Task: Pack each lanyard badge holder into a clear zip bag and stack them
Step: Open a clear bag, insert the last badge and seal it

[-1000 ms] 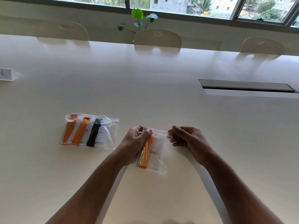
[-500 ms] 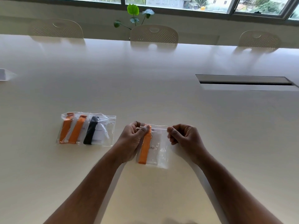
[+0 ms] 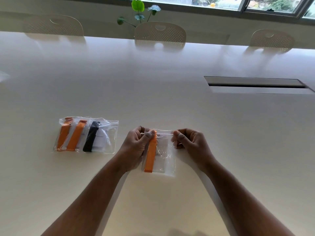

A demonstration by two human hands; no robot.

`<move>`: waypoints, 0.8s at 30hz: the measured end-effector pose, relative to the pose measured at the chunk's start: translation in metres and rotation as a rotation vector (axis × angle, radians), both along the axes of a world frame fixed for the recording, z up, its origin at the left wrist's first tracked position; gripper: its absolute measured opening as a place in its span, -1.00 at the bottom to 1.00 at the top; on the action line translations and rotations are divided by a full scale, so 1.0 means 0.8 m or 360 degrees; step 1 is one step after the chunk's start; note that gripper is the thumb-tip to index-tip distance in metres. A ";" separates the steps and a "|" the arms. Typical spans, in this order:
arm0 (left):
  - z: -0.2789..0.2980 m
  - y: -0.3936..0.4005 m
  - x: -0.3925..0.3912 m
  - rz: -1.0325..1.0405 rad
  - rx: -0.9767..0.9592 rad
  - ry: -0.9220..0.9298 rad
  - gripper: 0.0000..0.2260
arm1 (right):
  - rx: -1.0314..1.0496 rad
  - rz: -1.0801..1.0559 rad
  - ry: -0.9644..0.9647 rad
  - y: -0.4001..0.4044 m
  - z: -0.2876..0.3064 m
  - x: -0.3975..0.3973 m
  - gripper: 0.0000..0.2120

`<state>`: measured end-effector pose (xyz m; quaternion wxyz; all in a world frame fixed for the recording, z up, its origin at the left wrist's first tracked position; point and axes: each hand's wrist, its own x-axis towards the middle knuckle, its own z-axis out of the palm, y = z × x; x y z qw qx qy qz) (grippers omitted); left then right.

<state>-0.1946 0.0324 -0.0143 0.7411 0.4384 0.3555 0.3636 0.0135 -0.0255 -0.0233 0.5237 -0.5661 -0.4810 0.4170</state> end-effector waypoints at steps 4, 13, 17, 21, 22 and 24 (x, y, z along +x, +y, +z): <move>0.000 -0.003 0.003 -0.0031 0.0014 -0.0009 -0.75 | 0.0009 0.0034 -0.0061 -0.003 0.003 -0.002 -0.81; -0.001 -0.003 0.006 -0.0110 0.0043 0.0077 -0.76 | 0.0095 -0.0029 0.0052 -0.005 0.009 -0.005 -0.79; 0.000 -0.005 0.005 -0.0106 0.0033 0.0048 -0.78 | 0.0051 0.0025 0.0057 -0.006 0.011 -0.005 -0.79; 0.003 -0.008 0.007 -0.0132 0.0052 0.0080 -0.78 | 0.0030 0.0018 0.0005 -0.005 0.010 -0.007 -0.81; 0.004 -0.009 0.008 -0.0143 0.0049 0.0084 -0.76 | 0.0031 0.0015 0.0007 -0.005 0.009 -0.006 -0.81; 0.006 -0.011 0.007 -0.0169 0.0028 0.0075 -0.72 | 0.0036 0.0011 0.0025 -0.005 0.008 -0.003 -0.80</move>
